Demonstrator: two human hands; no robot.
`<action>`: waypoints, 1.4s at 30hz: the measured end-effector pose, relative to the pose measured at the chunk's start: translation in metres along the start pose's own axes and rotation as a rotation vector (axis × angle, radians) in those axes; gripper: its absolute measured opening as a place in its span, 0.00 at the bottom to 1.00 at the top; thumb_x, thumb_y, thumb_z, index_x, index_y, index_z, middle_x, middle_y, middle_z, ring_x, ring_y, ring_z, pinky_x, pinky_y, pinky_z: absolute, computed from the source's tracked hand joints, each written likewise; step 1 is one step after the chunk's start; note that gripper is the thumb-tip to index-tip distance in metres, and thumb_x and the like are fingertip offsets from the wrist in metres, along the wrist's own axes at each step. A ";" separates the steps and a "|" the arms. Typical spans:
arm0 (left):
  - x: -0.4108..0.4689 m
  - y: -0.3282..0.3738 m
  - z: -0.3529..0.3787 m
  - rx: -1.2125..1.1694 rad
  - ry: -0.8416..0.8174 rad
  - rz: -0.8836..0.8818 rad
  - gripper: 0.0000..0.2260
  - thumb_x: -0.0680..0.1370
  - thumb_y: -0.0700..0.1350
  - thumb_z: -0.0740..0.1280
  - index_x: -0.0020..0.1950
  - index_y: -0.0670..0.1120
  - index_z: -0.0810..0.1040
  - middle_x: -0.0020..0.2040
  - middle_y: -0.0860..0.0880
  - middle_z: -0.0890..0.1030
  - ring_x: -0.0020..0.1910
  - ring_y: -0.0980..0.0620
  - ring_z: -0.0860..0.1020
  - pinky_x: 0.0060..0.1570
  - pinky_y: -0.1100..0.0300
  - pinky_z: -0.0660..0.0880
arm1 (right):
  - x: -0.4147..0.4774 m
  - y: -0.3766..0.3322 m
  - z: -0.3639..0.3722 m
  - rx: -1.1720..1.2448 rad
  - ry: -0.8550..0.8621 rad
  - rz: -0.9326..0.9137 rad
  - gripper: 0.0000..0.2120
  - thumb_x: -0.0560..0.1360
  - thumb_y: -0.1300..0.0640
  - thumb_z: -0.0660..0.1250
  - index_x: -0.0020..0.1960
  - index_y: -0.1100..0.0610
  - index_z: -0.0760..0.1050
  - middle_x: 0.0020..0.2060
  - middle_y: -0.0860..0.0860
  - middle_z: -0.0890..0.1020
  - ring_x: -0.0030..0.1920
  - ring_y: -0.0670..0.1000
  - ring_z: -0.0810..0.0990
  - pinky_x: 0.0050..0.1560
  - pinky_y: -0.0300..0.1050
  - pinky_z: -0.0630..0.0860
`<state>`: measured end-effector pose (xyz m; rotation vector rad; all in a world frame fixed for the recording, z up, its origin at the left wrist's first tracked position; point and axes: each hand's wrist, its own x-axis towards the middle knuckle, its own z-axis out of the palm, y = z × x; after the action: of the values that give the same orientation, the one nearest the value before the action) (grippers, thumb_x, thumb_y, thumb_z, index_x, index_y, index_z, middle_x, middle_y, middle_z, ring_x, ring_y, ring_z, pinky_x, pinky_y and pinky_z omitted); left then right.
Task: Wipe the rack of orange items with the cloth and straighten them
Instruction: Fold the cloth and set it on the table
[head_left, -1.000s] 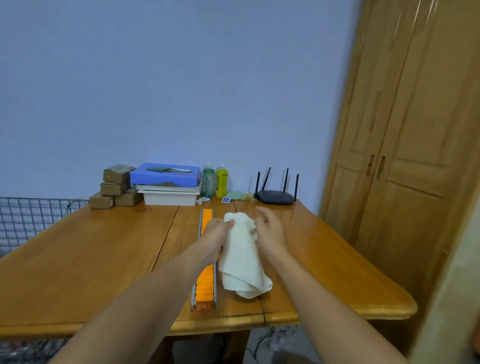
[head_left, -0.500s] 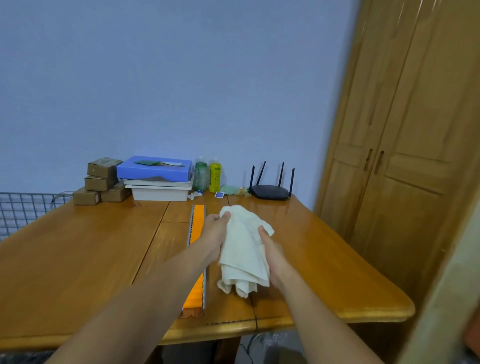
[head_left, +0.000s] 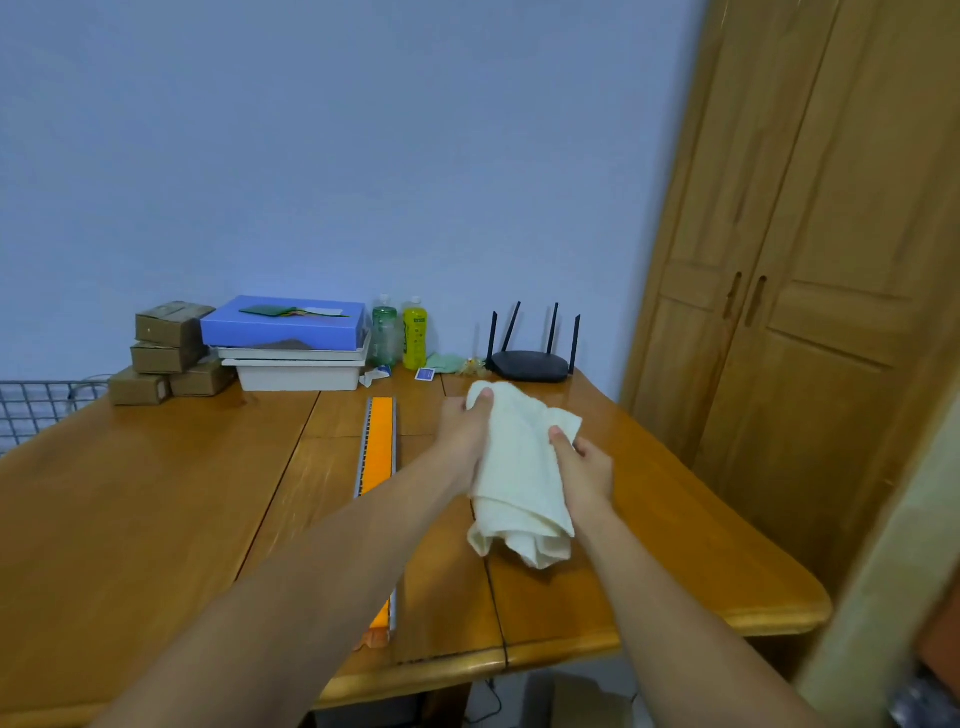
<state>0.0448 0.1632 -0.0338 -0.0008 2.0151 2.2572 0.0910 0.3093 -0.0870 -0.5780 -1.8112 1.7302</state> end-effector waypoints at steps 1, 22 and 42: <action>-0.001 0.007 0.009 -0.027 -0.037 -0.016 0.16 0.83 0.56 0.63 0.66 0.47 0.70 0.59 0.45 0.79 0.57 0.43 0.79 0.59 0.45 0.78 | 0.004 0.001 -0.005 0.003 0.012 -0.005 0.16 0.77 0.48 0.71 0.38 0.58 0.78 0.32 0.51 0.81 0.34 0.50 0.76 0.37 0.45 0.70; 0.039 -0.070 -0.052 0.842 0.209 0.088 0.21 0.83 0.50 0.65 0.71 0.40 0.67 0.66 0.40 0.77 0.64 0.38 0.77 0.57 0.49 0.75 | -0.001 0.053 0.035 -0.861 -0.057 -0.172 0.19 0.80 0.40 0.63 0.65 0.50 0.76 0.55 0.52 0.82 0.53 0.57 0.81 0.45 0.47 0.73; 0.051 -0.083 -0.059 1.235 0.132 0.203 0.15 0.84 0.51 0.61 0.64 0.42 0.69 0.58 0.44 0.78 0.51 0.45 0.80 0.41 0.54 0.75 | 0.020 0.053 0.028 -1.185 0.005 -0.471 0.19 0.81 0.41 0.59 0.57 0.55 0.75 0.53 0.52 0.79 0.52 0.54 0.78 0.47 0.48 0.73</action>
<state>-0.0031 0.1179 -0.1271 0.1649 3.1838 0.7329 0.0535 0.3050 -0.1380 -0.4955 -2.5779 0.2245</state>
